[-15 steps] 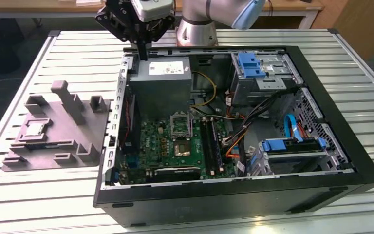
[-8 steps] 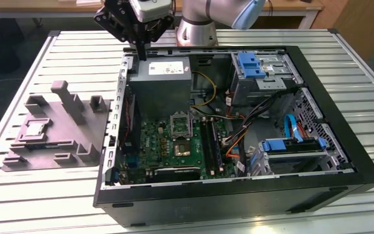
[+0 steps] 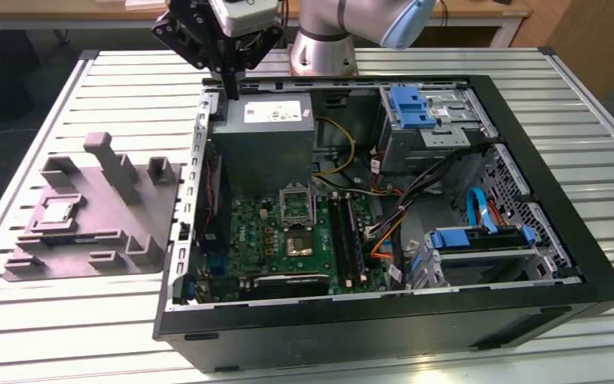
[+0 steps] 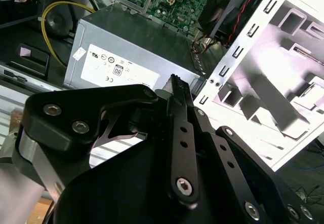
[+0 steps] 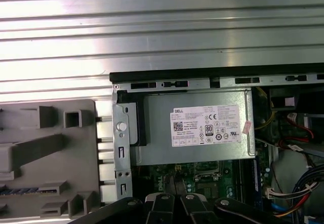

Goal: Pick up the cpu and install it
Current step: 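Reach for the cpu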

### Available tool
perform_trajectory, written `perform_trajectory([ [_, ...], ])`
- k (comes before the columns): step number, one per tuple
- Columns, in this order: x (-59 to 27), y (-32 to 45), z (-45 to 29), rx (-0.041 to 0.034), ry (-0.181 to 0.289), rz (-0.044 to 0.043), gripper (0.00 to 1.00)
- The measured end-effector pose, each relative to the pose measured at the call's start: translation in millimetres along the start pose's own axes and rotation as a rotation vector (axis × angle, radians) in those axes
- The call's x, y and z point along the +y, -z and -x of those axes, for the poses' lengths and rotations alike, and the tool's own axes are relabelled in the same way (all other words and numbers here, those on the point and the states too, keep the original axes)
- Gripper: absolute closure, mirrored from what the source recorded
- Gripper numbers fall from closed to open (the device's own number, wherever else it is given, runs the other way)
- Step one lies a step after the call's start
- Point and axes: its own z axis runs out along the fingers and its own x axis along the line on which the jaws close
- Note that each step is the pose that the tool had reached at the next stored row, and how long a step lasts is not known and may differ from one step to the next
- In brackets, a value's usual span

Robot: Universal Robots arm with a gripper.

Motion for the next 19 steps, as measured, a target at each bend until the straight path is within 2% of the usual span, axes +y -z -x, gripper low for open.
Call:
perform_trajectory([
  [19,-0.4,-0.3,-4.5,0.0000,0.000,0.0001,0.89],
])
